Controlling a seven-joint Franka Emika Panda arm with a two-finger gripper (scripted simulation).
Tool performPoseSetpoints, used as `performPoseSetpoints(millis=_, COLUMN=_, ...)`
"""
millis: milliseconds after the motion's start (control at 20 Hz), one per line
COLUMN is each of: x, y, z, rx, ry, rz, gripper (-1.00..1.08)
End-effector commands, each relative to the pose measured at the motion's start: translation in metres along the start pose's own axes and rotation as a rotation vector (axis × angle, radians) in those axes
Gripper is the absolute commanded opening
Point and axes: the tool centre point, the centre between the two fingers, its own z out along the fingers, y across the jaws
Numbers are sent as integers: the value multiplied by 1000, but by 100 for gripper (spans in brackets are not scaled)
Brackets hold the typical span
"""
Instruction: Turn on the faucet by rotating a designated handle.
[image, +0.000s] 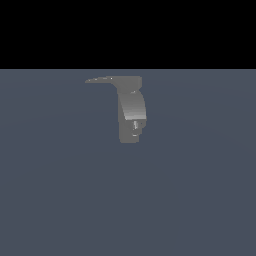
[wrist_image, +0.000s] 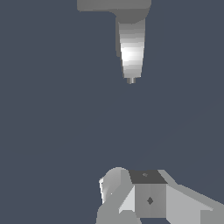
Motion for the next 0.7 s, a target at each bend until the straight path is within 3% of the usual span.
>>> performPoseSetpoints(millis=0, x=1, y=0, z=0, rx=1, ry=0, rz=4, gripper=-100)
performPoseSetpoints(millis=650, x=41, y=-5, z=-5, rx=36, ry=-6, rz=143, gripper=-100)
